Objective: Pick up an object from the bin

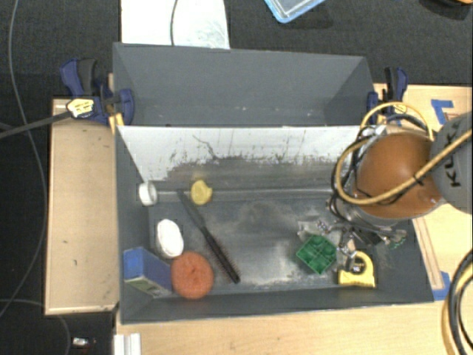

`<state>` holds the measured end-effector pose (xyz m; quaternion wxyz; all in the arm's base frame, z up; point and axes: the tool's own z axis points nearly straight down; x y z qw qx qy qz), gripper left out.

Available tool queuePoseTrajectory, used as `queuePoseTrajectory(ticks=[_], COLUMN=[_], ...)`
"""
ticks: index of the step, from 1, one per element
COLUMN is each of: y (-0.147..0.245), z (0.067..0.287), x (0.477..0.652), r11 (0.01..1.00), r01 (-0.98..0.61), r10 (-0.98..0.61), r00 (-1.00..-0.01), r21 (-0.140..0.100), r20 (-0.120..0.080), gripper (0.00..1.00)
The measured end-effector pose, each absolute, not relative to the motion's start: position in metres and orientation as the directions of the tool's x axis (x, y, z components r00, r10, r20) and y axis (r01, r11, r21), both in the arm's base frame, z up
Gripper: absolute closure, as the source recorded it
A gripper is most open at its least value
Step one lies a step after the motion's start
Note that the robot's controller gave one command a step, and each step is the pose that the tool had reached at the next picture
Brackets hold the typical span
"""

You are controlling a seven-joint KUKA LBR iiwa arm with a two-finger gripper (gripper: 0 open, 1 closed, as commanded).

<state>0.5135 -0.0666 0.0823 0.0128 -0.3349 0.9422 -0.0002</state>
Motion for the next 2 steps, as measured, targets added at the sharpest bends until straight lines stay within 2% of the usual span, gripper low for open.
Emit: queuePoseTrajectory(ticks=[2], y=[-0.0667], z=[0.0823], x=[0.5135], r11=[0.776], r01=[-0.630], r10=[-0.630], r00=[-0.776], r21=[-0.009], r20=[-0.024], gripper=[1.00])
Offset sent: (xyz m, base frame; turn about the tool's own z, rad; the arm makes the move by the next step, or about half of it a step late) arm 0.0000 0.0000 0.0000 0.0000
